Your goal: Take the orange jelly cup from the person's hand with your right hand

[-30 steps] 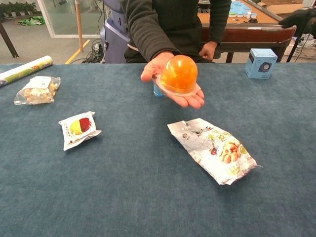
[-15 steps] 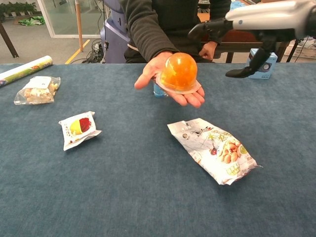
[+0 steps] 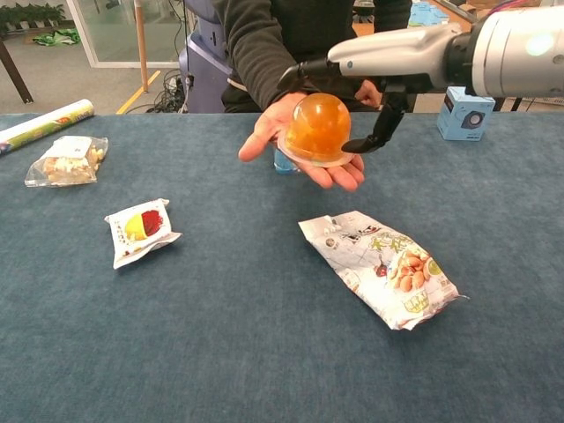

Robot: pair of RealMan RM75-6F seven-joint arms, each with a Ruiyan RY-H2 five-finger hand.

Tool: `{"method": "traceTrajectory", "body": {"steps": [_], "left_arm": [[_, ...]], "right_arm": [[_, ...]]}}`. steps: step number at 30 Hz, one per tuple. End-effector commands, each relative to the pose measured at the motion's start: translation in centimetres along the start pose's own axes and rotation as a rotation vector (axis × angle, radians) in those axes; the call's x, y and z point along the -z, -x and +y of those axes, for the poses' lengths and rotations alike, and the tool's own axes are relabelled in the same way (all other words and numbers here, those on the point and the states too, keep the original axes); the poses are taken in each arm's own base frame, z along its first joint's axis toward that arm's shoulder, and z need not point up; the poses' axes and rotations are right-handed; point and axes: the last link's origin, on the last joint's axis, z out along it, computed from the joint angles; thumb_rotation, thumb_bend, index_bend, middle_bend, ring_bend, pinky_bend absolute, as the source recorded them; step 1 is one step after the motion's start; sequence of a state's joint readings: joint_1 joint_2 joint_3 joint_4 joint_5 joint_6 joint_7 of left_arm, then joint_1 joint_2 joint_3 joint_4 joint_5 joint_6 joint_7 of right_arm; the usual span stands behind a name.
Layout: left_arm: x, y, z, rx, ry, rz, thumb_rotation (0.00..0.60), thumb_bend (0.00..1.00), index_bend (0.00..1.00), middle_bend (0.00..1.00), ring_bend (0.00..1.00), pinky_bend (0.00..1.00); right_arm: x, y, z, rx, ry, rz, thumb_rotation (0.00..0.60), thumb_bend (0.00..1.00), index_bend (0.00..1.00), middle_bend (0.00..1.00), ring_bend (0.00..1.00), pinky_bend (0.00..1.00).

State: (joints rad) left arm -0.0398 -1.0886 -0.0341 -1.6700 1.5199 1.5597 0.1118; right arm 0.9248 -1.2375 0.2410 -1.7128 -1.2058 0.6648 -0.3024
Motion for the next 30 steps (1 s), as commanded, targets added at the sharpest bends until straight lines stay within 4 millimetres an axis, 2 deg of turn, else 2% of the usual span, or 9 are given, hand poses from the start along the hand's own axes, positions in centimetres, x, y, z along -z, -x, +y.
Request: {"method": "traceTrajectory", "body": {"steps": [1, 8, 10, 13, 19, 21, 26, 30], "left_arm": [[0.0, 0.0, 0.0, 0.000, 0.001, 0.000, 0.600, 0.21, 0.14, 0.07, 0.09, 0.02], [0.1, 0.0, -0.2, -0.001, -0.005, 0.001, 0.600, 0.21, 0.14, 0.07, 0.09, 0.02], [0.1, 0.0, -0.2, -0.001, -0.006, 0.002, 0.600, 0.21, 0.14, 0.07, 0.09, 0.02], [0.2, 0.0, -0.3, -0.001, -0.007, 0.003, 0.600, 0.21, 0.14, 0.07, 0.09, 0.02], [0.2, 0.0, -0.4, -0.002, -0.010, 0.004, 0.600, 0.21, 0.14, 0.07, 0.09, 0.02], [0.2, -0.1, -0.4, -0.002, -0.013, 0.005, 0.600, 0.21, 0.14, 0.07, 0.09, 0.02], [0.3, -0.1, -0.5, -0.002, -0.016, 0.004, 0.600, 0.21, 0.14, 0.07, 0.09, 0.02], [0.2, -0.1, -0.5, -0.003, -0.014, 0.007, 0.600, 0.21, 0.14, 0.07, 0.09, 0.02]], "right_arm": [[-0.4, 0.3, -0.2, 0.004, 0.002, -0.017, 0.600, 0.32, 0.03, 0.07, 0.00, 0.14], [-1.1, 0.6, -0.3, 0.002, 0.012, -0.014, 0.600, 0.32, 0.13, 0.11, 0.00, 0.22], [-1.4, 0.6, -0.3, -0.005, 0.015, -0.014, 0.600, 0.32, 0.18, 0.13, 0.01, 0.25], [-1.7, 0.6, -0.5, -0.020, 0.014, -0.001, 0.600, 0.35, 0.27, 0.18, 0.06, 0.36], [-2.3, 0.0, -0.5, -0.035, 0.008, 0.076, 0.600, 0.49, 0.52, 0.33, 0.23, 0.61], [-2.2, -0.2, -0.3, -0.038, 0.009, 0.099, 0.600, 0.52, 0.58, 0.37, 0.28, 0.66], [-1.4, -0.9, 0.5, -0.051, 0.024, 0.135, 0.600, 0.54, 0.63, 0.41, 0.34, 0.70], [0.1, -1.7, 1.4, -0.060, 0.045, 0.160, 0.600, 0.54, 0.64, 0.42, 0.35, 0.71]]}}
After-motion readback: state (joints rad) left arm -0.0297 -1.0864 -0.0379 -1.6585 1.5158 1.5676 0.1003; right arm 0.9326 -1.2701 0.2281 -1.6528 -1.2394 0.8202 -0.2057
